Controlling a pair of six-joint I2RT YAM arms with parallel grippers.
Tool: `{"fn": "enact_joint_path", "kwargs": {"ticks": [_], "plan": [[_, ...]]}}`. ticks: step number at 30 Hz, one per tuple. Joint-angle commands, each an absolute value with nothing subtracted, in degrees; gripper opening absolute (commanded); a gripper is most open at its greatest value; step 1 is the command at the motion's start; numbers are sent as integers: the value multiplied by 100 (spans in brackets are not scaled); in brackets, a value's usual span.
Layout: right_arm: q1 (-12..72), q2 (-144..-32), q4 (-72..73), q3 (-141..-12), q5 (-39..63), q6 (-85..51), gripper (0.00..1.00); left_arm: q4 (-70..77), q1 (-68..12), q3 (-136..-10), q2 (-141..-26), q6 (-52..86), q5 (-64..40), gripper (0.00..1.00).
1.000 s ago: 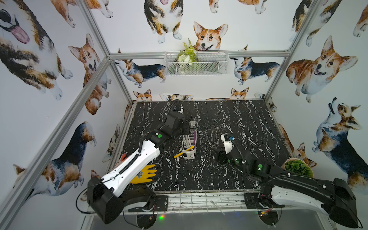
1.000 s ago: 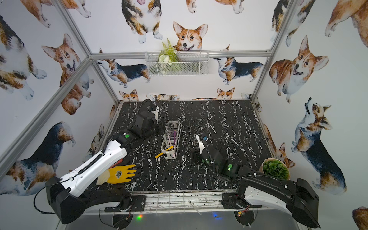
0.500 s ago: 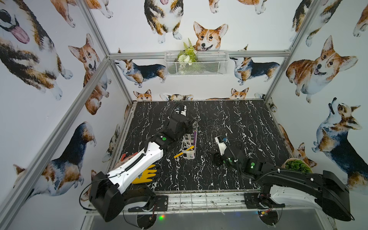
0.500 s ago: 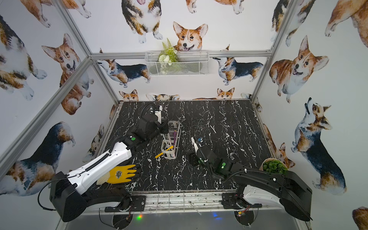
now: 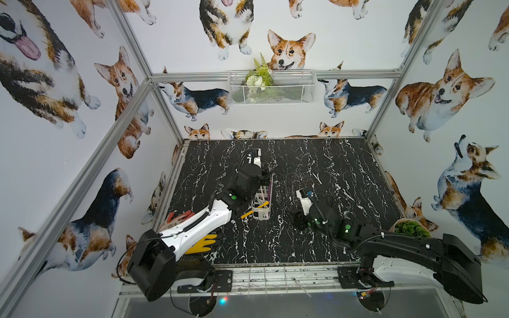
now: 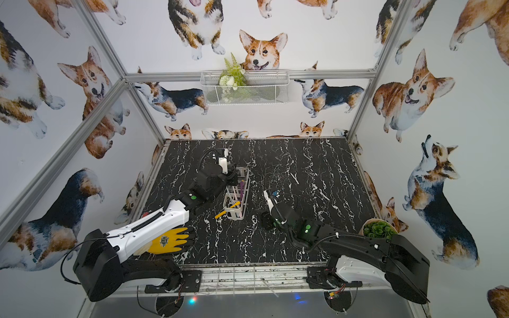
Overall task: Place the toothbrush into the toothbrush holder
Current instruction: Place the toothbrush in the toothbrush holder.
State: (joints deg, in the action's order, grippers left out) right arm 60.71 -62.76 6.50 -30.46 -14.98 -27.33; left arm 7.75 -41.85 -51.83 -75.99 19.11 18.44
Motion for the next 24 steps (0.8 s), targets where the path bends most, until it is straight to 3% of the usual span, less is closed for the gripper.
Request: {"fn": "enact_joint_path", "kwargs": {"ticks": [1, 18, 24], "plan": [[6070, -6241, 905, -2992, -1573, -2857, 67, 865, -4347, -4961, -7712, 1706, 2046, 0], [6073, -6145, 1026, -2796, -1559, -2968, 67, 1360, -4543, -4272, -7733, 1762, 2304, 0], [6077, -6366, 1173, -2747, -1284, -3090, 67, 1357, -4579, -4156, -7679, 1866, 2313, 32]]}}
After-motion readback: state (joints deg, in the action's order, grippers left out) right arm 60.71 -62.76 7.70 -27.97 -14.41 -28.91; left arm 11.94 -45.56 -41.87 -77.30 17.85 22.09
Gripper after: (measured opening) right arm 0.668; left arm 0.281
